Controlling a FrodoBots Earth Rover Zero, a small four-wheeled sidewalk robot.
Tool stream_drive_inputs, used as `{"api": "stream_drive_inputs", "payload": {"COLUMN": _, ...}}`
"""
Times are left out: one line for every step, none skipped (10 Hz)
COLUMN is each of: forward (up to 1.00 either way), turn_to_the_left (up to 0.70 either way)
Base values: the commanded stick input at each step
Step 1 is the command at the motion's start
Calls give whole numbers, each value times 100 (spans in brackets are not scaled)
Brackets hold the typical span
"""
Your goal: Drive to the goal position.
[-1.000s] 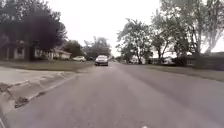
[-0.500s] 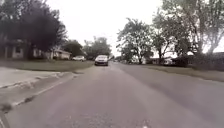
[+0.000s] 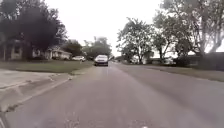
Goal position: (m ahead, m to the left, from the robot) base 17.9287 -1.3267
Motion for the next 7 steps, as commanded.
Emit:
{"api": "stream_drive_inputs", "payload": {"forward": 70, "turn_to_the_left": 0}}
{"api": "stream_drive_inputs", "payload": {"forward": 70, "turn_to_the_left": 0}}
{"api": "stream_drive_inputs", "payload": {"forward": 70, "turn_to_the_left": 0}}
{"api": "stream_drive_inputs", "payload": {"forward": 70, "turn_to_the_left": 0}}
{"api": "stream_drive_inputs", "payload": {"forward": 70, "turn_to_the_left": 0}}
{"api": "stream_drive_inputs", "payload": {"forward": 70, "turn_to_the_left": 0}}
{"api": "stream_drive_inputs", "payload": {"forward": 70, "turn_to_the_left": 0}}
